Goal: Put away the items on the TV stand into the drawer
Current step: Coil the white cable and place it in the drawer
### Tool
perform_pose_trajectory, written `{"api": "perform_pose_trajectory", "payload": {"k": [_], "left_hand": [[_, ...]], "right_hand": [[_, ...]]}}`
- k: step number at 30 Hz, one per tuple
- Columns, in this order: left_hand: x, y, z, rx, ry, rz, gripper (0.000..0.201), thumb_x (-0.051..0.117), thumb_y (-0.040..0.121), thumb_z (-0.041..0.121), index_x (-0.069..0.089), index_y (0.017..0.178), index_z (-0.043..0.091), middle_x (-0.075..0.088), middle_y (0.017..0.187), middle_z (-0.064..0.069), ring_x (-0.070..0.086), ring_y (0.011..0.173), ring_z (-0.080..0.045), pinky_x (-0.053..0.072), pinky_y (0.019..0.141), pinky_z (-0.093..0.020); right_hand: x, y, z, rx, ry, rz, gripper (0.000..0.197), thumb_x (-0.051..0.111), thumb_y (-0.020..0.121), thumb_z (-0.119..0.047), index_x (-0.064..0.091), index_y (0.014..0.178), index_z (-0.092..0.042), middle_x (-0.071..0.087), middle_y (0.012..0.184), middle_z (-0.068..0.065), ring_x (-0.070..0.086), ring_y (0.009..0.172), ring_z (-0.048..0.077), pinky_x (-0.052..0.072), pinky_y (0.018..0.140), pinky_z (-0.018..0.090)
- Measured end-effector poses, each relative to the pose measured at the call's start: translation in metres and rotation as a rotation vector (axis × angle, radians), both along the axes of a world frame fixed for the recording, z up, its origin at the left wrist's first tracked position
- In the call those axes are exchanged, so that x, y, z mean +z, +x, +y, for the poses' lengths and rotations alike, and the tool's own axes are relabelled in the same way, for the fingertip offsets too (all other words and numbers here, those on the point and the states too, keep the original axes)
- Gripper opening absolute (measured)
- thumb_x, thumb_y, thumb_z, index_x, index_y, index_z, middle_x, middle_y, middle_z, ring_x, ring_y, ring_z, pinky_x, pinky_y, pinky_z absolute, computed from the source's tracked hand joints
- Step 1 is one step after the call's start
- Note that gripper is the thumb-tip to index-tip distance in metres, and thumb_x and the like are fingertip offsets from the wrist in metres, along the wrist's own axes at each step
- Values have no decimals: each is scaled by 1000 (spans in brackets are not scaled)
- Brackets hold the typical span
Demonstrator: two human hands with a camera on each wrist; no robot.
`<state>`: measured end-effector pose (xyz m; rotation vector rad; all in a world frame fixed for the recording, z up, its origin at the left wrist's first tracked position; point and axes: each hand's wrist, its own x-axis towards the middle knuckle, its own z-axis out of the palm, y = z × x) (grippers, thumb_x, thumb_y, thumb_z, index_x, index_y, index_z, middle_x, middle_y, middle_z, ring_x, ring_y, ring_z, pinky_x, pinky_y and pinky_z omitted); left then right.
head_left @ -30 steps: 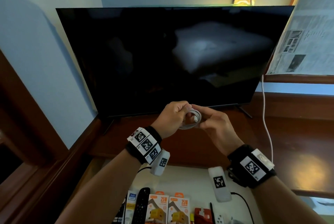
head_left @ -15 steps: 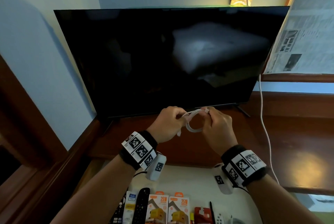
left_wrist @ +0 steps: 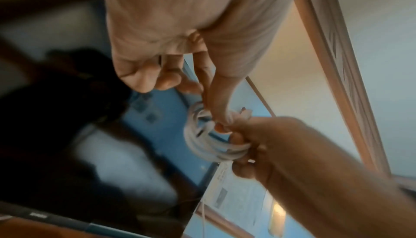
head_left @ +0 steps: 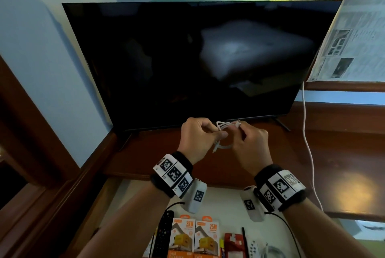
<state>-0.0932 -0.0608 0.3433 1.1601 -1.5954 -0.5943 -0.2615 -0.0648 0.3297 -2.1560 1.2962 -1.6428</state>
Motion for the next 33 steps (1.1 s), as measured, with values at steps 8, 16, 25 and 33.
{"api": "perform_pose_trajectory", "payload": {"k": [8, 16, 25, 33], "left_hand": [[-20, 2, -19, -231, 38, -177, 8, 78, 87, 11, 71, 89, 9, 72, 82, -3, 70, 72, -13, 61, 65, -38], [-49, -23, -23, 144, -10, -91, 30, 61, 90, 17, 63, 63, 27, 69, 66, 7, 66, 60, -11, 58, 57, -41], [-43, -32, -10, -136, 193, -278, 43, 47, 105, 29, 56, 68, 8, 48, 54, -3, 37, 45, -15, 32, 48, -35], [-25, -44, 22, -203, 236, -229, 57, 36, 110, 43, 64, 81, 2, 46, 55, 3, 37, 47, -15, 31, 51, -36]], "right_hand": [[-2, 0, 5, 208, 164, -1, 18, 56, 101, -7, 68, 89, -2, 63, 66, -1, 57, 50, 6, 37, 45, 11], [-4, 7, 2, 166, 343, -179, 29, 53, 104, -17, 67, 86, 1, 51, 58, 1, 40, 48, 7, 33, 47, 23], [-17, -7, -18, 87, 438, -343, 33, 46, 107, -23, 68, 88, -7, 53, 63, -11, 46, 56, 5, 39, 60, 30], [-18, -14, -30, 108, 565, -400, 31, 46, 107, -29, 68, 92, -13, 73, 81, 12, 58, 57, 18, 47, 54, 33]]}}
